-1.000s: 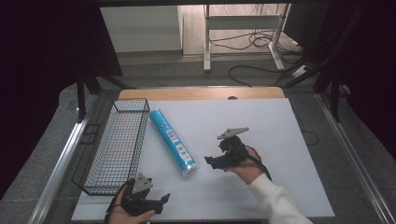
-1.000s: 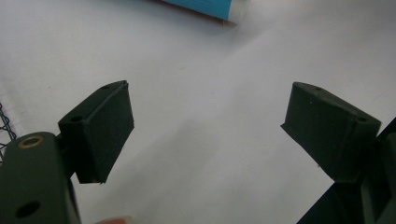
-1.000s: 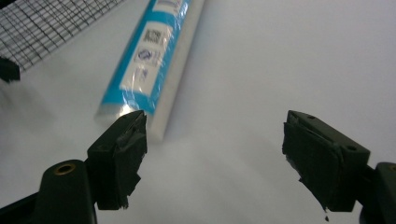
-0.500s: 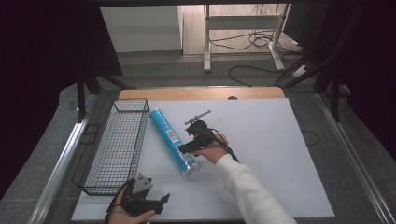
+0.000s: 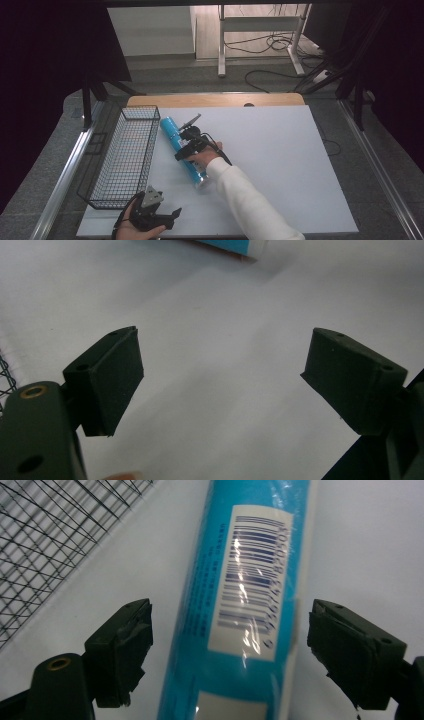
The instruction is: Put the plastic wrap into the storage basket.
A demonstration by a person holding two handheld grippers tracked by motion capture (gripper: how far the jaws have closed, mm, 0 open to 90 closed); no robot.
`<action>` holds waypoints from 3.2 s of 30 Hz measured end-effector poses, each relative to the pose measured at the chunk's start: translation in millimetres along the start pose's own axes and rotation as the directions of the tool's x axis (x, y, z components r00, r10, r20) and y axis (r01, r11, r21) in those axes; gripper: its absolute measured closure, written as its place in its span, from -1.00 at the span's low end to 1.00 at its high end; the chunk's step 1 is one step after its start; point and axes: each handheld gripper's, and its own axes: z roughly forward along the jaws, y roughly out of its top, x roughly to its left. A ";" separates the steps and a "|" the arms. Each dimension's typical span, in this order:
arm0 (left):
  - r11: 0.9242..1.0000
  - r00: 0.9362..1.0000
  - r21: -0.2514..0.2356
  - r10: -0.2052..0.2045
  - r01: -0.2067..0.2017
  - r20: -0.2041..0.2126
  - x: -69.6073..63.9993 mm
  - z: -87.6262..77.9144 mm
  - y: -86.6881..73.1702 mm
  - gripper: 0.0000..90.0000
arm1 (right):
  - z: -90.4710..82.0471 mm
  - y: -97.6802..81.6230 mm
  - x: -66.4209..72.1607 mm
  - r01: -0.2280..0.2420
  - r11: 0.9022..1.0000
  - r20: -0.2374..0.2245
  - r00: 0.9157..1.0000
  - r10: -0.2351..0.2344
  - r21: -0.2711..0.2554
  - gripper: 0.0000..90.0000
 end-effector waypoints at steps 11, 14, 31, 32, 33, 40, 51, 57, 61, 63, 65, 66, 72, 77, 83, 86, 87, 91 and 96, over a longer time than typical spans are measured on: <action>1.000 1.000 0.002 -0.003 0.003 -0.009 1.0 -0.1 -0.2 -0.64 | 23.7 2.1 4.1 -0.011 0.993 0.059 0.998 0.004 0.117 -0.40; 1.000 1.000 0.000 -0.004 0.004 -0.009 1.4 -0.1 -0.1 -0.64 | 24.3 4.3 4.7 -0.012 0.989 0.069 0.998 0.002 0.148 -0.37; 1.000 1.000 -0.017 -0.007 0.007 0.002 1.2 -1.5 0.5 -0.64 | 9.7 3.6 -29.1 -0.151 0.981 -0.113 0.980 0.165 0.120 -0.29; 1.000 1.000 -0.021 -0.008 0.009 0.007 0.8 -1.8 0.7 -0.64 | 3.9 2.7 -32.8 -0.156 0.981 -0.126 0.977 0.171 0.117 -0.29; 1.000 1.000 -0.023 -0.008 0.008 0.011 0.6 -2.3 1.0 -0.64 | 3.9 2.7 -32.8 -0.156 0.981 -0.126 0.977 0.171 0.117 -0.29; 0.999 1.000 -0.038 -0.016 0.017 0.026 0.1 -3.7 2.2 -0.64 | -22.2 -14.0 -49.1 -0.210 0.976 -0.189 0.957 0.218 0.064 -0.29; 0.992 0.988 -0.071 -0.092 0.101 0.124 3.1 -3.2 12.9 -0.63 | -87.9 -78.7 -68.9 -0.290 0.952 -0.295 0.922 0.252 -0.094 -0.29; 0.983 0.974 -0.092 -0.141 0.159 0.175 4.4 -3.4 19.2 -0.62 | -107.7 -110.8 -75.9 -0.312 0.936 -0.311 0.917 0.251 -0.164 -0.29; 0.967 0.948 -0.110 -0.196 0.229 0.253 6.1 0.2 25.8 -0.62 | -116.6 -131.9 -76.0 -0.322 0.926 -0.327 0.912 0.246 -0.200 -0.29; 0.954 0.922 -0.124 -0.223 0.273 0.316 7.3 3.9 32.6 -0.65 | -119.9 -144.6 -73.3 -0.328 0.918 -0.340 0.909 0.242 -0.222 -0.29; 0.948 0.911 -0.123 -0.238 0.293 0.338 8.4 5.5 35.2 -0.66 | -120.9 -148.1 -72.4 -0.327 0.917 -0.344 0.908 0.238 -0.230 -0.29; 0.940 0.894 -0.126 -0.252 0.317 0.371 10.6 8.4 41.0 -0.67 | -123.4 -154.2 -70.8 -0.331 0.913 -0.350 0.906 0.237 -0.239 -0.29; 0.903 0.820 -0.129 -0.302 0.409 0.486 17.1 21.7 62.0 -0.72 | -130.4 -168.4 -64.7 -0.335 0.907 -0.358 0.904 0.234 -0.253 -0.29; 0.869 0.736 -0.122 -0.323 0.480 0.594 22.4 35.9 75.9 -0.71 | -133.0 -173.5 -57.1 -0.327 0.903 -0.353 0.909 0.220 -0.279 -0.29; 0.850 0.664 -0.120 -0.305 0.514 0.682 24.6 53.2 97.9 -0.72 | -130.4 -175.1 -52.3 -0.330 0.898 -0.370 0.904 0.213 -0.289 -0.29; 0.844 0.649 -0.112 -0.311 0.524 0.694 24.8 59.8 103.0 -0.72 | -128.1 -175.1 -50.1 -0.334 0.895 -0.375 0.902 0.212 -0.295 -0.29; 0.843 0.642 -0.106 -0.314 0.527 0.699 24.6 63.2 105.3 -0.71 | -127.0 -175.0 -48.7 -0.329 0.895 -0.372 0.905 0.208 -0.301 -0.29; 0.836 0.597 -0.069 -0.328 0.544 0.732 22.3 78.7 113.4 -0.71 | -122.8 -173.7 -42.2 -0.320 0.894 -0.378 0.906 0.192 -0.314 -0.29; 0.833 0.568 -0.048 -0.332 0.552 0.753 19.3 88.4 114.8 -0.68 | -122.3 -170.6 -37.8 -0.315 0.890 -0.386 0.905 0.177 -0.330 -0.29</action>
